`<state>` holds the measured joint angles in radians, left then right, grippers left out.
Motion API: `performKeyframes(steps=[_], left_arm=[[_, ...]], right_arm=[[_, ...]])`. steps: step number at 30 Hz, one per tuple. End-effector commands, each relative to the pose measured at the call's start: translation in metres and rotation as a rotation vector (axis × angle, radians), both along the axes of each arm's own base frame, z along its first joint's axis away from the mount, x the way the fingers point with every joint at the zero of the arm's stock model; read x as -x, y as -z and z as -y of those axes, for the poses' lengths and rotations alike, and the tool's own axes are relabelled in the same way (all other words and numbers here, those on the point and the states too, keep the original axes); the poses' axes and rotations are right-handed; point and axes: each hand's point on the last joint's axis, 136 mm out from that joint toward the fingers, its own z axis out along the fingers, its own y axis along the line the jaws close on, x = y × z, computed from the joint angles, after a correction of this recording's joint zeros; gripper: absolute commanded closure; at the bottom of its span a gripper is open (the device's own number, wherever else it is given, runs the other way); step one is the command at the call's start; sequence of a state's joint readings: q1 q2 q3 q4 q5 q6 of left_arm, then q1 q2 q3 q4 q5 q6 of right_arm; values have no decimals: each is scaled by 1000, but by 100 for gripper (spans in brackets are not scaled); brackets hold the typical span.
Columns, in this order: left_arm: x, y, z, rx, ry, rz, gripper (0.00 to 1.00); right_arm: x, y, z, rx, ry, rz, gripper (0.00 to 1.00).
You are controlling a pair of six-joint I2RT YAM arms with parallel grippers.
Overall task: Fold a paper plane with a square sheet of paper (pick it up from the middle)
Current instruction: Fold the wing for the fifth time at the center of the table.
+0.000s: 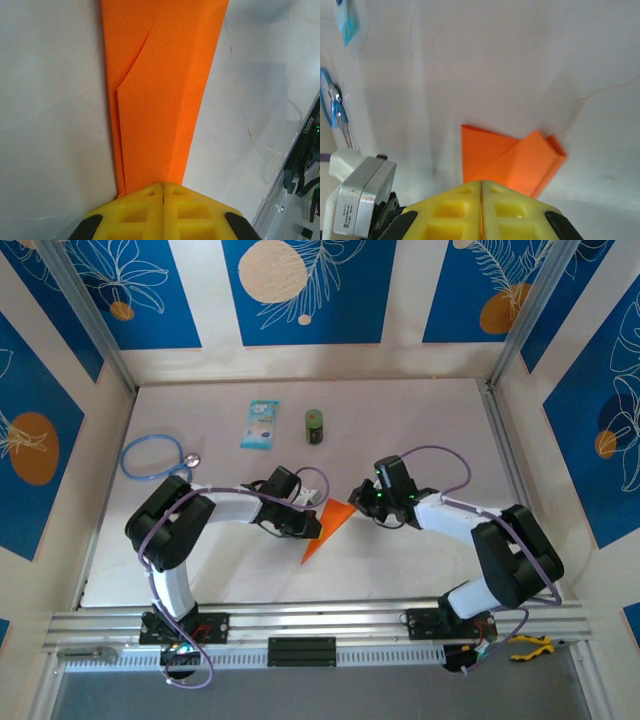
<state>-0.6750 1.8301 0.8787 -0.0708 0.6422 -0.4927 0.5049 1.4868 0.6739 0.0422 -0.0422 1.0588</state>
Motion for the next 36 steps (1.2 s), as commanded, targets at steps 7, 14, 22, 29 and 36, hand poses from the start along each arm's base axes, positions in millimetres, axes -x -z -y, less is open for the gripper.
performKeyframes(steps=[7, 14, 22, 29, 36], left_arm=[[29, 37, -28, -155, -5, -125, 100], [29, 37, -28, -152, -1, -123, 100], [28, 39, -26, -146, -3, -129, 100], [28, 39, -27, -151, -4, -129, 100], [27, 36, -25, -137, -15, -129, 100]], right_arm=[[6, 32, -40, 92, -123, -94, 93], [0, 62, 5, 73, 18, -165, 92], [-18, 54, 38, 70, 90, -138, 92], [-17, -4, 12, -15, 13, 44, 89], [4, 7, -19, -5, -70, 11, 89]])
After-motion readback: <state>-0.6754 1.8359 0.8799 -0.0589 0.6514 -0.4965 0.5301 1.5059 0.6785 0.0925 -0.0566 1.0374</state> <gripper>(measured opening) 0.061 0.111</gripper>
